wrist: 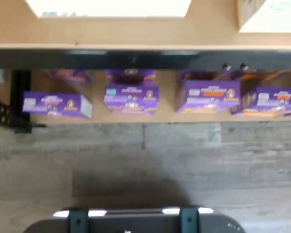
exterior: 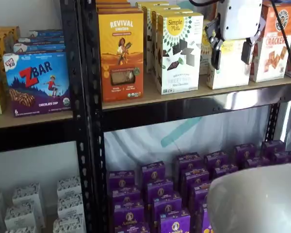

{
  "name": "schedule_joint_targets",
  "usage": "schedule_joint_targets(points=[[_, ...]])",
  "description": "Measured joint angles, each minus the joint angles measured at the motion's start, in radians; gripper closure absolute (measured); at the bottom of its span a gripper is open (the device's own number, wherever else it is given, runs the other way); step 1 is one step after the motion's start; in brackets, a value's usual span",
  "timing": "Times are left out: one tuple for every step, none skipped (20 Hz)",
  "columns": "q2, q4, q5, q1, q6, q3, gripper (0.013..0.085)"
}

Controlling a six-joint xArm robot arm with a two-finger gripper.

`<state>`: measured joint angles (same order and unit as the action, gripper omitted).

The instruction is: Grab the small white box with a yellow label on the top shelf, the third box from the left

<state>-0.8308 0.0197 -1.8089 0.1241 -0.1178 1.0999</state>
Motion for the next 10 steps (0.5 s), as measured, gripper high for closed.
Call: schedule_joint_targets(points=[[0.012, -0.002, 0.018, 0.021, -0.020, 0.002, 0.0130], [0.025, -0.006, 0.034, 0.042, -0.039, 0.006, 0.0130], [0.037, -0.009, 0.050, 0.059, -0.055, 0.010, 0.0130], [0.049, -0.010, 0.066, 0.075, -0.070, 0.015, 0.0130], [0.063, -0.011, 0.081, 0.090, -0.084, 0.021, 0.0130], [0.076, -0.012, 0.095, 0.102, -0.096, 0.027, 0.0130], [0.091, -0.012, 0.110, 0.114, -0.108, 0.034, 0.0130], [0.104, -0.011, 0.124, 0.123, -0.116, 0.040, 0.0130], [0.118, -0.004, 0.141, 0.129, -0.123, 0.046, 0.0130], [0.134, 0.003, 0.156, 0.136, -0.129, 0.053, 0.0130]])
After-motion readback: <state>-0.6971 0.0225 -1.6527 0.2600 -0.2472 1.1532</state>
